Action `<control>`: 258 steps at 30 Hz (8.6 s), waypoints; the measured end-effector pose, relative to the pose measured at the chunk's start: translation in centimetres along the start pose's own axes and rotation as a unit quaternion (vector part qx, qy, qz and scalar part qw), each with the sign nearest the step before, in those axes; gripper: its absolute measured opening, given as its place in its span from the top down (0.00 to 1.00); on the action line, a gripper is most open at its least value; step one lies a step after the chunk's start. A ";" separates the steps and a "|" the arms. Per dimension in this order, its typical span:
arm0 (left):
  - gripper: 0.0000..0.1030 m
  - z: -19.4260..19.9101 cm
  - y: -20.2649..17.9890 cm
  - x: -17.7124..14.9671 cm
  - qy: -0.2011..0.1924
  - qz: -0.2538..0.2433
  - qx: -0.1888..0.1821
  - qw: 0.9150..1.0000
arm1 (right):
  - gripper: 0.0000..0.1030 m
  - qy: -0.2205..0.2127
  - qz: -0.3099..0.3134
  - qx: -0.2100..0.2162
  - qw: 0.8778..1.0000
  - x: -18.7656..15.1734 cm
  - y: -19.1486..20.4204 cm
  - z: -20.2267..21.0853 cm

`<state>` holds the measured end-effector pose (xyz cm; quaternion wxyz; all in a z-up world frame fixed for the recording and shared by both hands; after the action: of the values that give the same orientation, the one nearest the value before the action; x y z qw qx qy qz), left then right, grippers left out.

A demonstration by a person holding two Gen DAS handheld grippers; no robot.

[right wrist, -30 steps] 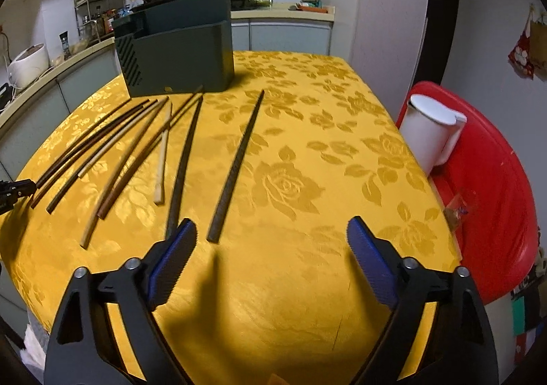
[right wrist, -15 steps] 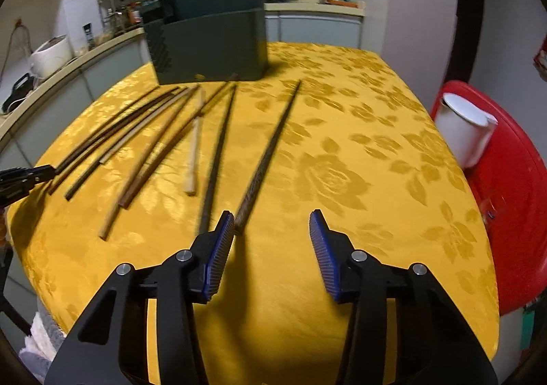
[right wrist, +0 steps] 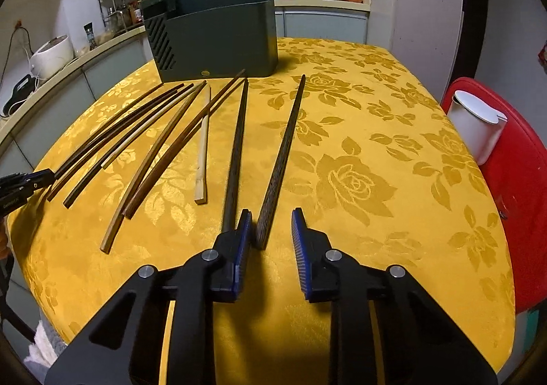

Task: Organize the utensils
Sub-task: 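Grasp a light wooden chopstick with the left gripper while the right gripper grasps a black chopstick, then lift both held chopsticks and carry them over the green utensil holder, then open both grippers to drop the chopsticks into the holder, then withdraw, then grasp a black chopstick with the left gripper while the right gripper grasps another black chopstick, then lift both held chopsticks and carry them over the green utensil holder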

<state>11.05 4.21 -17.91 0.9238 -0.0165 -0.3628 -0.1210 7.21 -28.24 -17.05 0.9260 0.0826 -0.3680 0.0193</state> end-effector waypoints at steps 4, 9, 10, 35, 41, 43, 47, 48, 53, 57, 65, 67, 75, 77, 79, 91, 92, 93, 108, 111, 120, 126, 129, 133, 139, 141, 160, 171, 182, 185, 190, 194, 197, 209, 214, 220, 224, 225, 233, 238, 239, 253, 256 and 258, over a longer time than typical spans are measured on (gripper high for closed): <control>0.88 0.1 -0.5 -0.1 -0.012 -0.019 0.011 1.000 | 0.77 -0.012 0.015 -0.010 1.000 0.0 0.5 -0.1; 0.92 0.0 -0.6 0.0 -0.009 -0.013 0.007 1.000 | 0.87 -0.020 0.012 -0.006 1.000 0.2 0.3 -0.4; 0.93 0.0 -0.5 0.0 -0.009 -0.012 0.006 1.000 | 0.89 -0.020 0.011 -0.007 1.000 0.2 0.2 -0.4; 0.95 9.9 -2.0 8.6 -0.099 -0.043 -0.011 0.994 | 0.92 -0.141 0.000 0.038 0.989 7.7 1.1 10.2; 0.95 11.1 -2.6 12.3 -0.130 -0.053 -0.011 0.990 | 0.92 -0.171 0.010 0.053 0.984 11.1 1.8 11.9; 0.95 11.2 -2.4 13.2 -0.134 -0.048 -0.016 0.990 | 0.92 -0.175 0.018 0.052 0.983 11.9 2.2 12.1; 0.95 11.3 -2.0 15.1 -0.143 -0.041 -0.022 0.989 | 0.92 -0.173 0.025 0.052 0.983 13.4 2.5 11.7; 0.95 11.2 -1.7 15.6 -0.145 -0.038 -0.024 0.988 | 0.92 -0.172 0.026 0.053 0.983 13.8 2.6 11.6; 0.95 10.8 -0.9 16.9 -0.152 -0.029 -0.042 0.987 | 0.92 -0.171 0.033 0.055 0.983 15.9 2.7 11.0; 0.95 10.1 -0.3 18.1 -0.147 -0.020 -0.044 0.988 | 0.92 -0.164 0.026 0.064 0.984 17.9 2.6 10.4; 0.95 10.1 -1.0 22.1 -0.139 -0.035 -0.040 0.989 | 0.92 -0.158 0.021 0.079 0.984 22.2 2.6 10.0; 0.95 10.1 -1.5 23.2 -0.131 -0.038 -0.048 0.989 | 0.92 -0.156 0.018 0.081 0.984 23.2 2.6 10.1; 0.95 13.1 -3.7 27.8 -0.123 -0.045 -0.096 0.987 | 0.92 -0.163 0.013 0.091 0.982 28.0 2.5 12.6; 0.95 14.3 -4.6 28.9 -0.135 -0.051 -0.101 0.984 | 0.92 -0.171 0.013 0.086 0.981 28.9 2.2 13.2; 0.95 15.4 -5.3 30.3 -0.150 -0.054 -0.100 0.982 | 0.92 -0.179 0.013 0.080 0.981 30.0 2.1 13.7; 0.95 14.4 -8.9 37.5 -0.190 -0.042 -0.075 0.978 | 0.92 -0.135 0.003 0.063 0.989 32.9 1.5 9.6; 0.95 13.5 -9.2 37.8 -0.184 -0.043 -0.070 0.979 | 0.92 -0.129 0.000 0.061 0.990 33.0 1.4 9.1; 0.95 12.7 -9.3 37.9 -0.178 -0.044 -0.066 0.981 | 0.92 -0.124 -0.003 0.060 0.991 33.1 1.4 8.7; 0.94 2.7 -9.4 35.7 -0.095 -0.047 -0.035 0.994 | 0.92 -0.052 0.003 0.034 0.998 32.5 2.1 1.5; 0.87 2.7 -9.1 35.3 -0.092 -0.044 -0.031 0.994 | 0.92 -0.056 0.001 0.035 0.998 32.5 2.1 1.1; 0.32 4.0 -7.7 35.2 -0.117 -0.027 -0.020 0.993 | 0.54 -0.089 0.000 0.027 0.996 32.9 2.1 2.2; 0.23 5.3 -7.0 34.6 -0.132 -0.023 -0.018 0.991 | 0.54 -0.118 0.015 0.013 0.993 33.1 2.1 4.3; 0.19 6.1 -6.7 34.0 -0.146 -0.019 -0.014 0.989 | 0.54 -0.136 0.022 0.006 0.990 32.8 2.1 5.7; 0.16 7.3 -6.4 32.7 -0.164 -0.020 -0.007 0.986 | 0.54 -0.157 0.028 0.001 0.987 31.7 2.0 7.3; 0.15 8.0 -6.4 29.0 -0.167 -0.023 -0.005 0.986 | 0.54 -0.167 0.020 0.001 0.986 28.2 1.5 8.4; 0.15 8.0 -6.3 27.3 -0.164 -0.023 -0.006 0.986 | 0.54 -0.165 0.018 0.001 0.986 26.5 1.3 8.5; 0.15 4.6 -1.6 13.0 -0.087 0.011 -0.003 0.996 | 0.53 -0.092 0.038 -0.025 0.995 8.6 0.9 6.8; 0.15 4.1 -0.9 7.6 -0.078 -0.030 0.032 0.996 | 0.53 -0.067 0.021 -0.023 0.997 4.7 0.6 6.0; 0.31 0.5 -0.8 3.0 -0.031 -0.077 0.031 0.996 | 0.53 -0.059 -0.003 -0.019 0.998 3.8 -0.5 5.5; 0.37 -0.2 -0.9 2.5 -0.022 -0.081 0.024 0.996 | 0.53 -0.059 -0.004 -0.017 0.998 3.8 -0.5 5.5; 0.45 -1.1 -1.2 2.0 -0.008 -0.095 0.012 0.995 | 0.53 -0.058 -0.005 -0.018 0.998 3.8 -0.5 5.4; 0.57 -1.7 -1.1 1.9 0.000 -0.088 -0.003 0.996 | 0.53 -0.055 -0.009 -0.017 0.998 3.5 -0.6 5.1; 0.67 -1.9 -1.6 2.0 0.003 -0.081 -0.024 0.996 | 0.53 -0.047 -0.015 -0.009 0.999 3.1 -0.7 4.7; 0.92 -1.4 -2.6 1.6 -0.014 -0.076 -0.042 0.996 | 0.53 -0.020 -0.004 0.001 1.000 0.6 -0.2 3.1; 0.93 -1.3 -2.8 1.6 -0.010 -0.072 -0.038 0.997 | 0.53 -0.013 0.026 -0.008 1.000 -0.4 0.6 1.9; 0.93 -0.6 -2.5 1.7 -0.013 -0.063 -0.038 0.997 | 0.56 -0.009 0.044 -0.005 0.999 -0.9 1.4 0.8; 0.93 -0.2 -2.4 1.8 -0.014 -0.058 -0.041 0.997 | 0.71 -0.016 0.057 0.014 0.998 -1.0 2.2 0.5; 0.93 -0.1 -2.4 1.8 -0.014 -0.058 -0.041 0.997 | 0.77 -0.018 0.059 0.019 0.998 -1.0 2.3 0.4; 0.93 0.2 -2.3 1.8 -0.015 -0.056 -0.039 0.998 | 0.92 -0.017 0.049 0.041 0.998 -0.8 2.5 0.3; 0.93 1.2 -2.3 2.4 -0.020 -0.057 -0.034 0.998 | 0.92 -0.016 0.040 0.039 0.998 -0.5 2.0 1.1; 0.93 1.5 -2.3 2.6 -0.023 -0.058 -0.034 0.998 | 0.92 -0.018 0.038 0.039 0.998 -0.4 2.0 1.4; 0.93 8.1 -2.0 8.6 -0.093 -0.068 -0.025 0.993 | 0.92 -0.122 0.036 0.062 0.990 8.1 1.8 10.9; 0.93 9.2 -2.0 10.4 -0.111 -0.067 -0.023 0.991 | 0.92 -0.140 0.035 0.068 0.987 10.0 1.8 12.1; 0.93 10.0 -2.1 11.7 -0.125 -0.067 -0.024 0.990 | 0.92 -0.153 0.039 0.070 0.985 11.2 2.0 12.8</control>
<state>12.20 0.85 -2.77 0.8604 -0.0294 -0.4728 -0.1880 6.51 -28.70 0.03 0.8490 0.1352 -0.5062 0.0682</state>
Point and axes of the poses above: each gripper's, at about its wrist camera, not at the fingertips, and z roughly against the way its jaws point, y to its left, x to its top, the point moved 7 cm from there along -z, roughly the way its jaws point, and after that the axes turned 5 degrees about x, right-handed, at the moved point
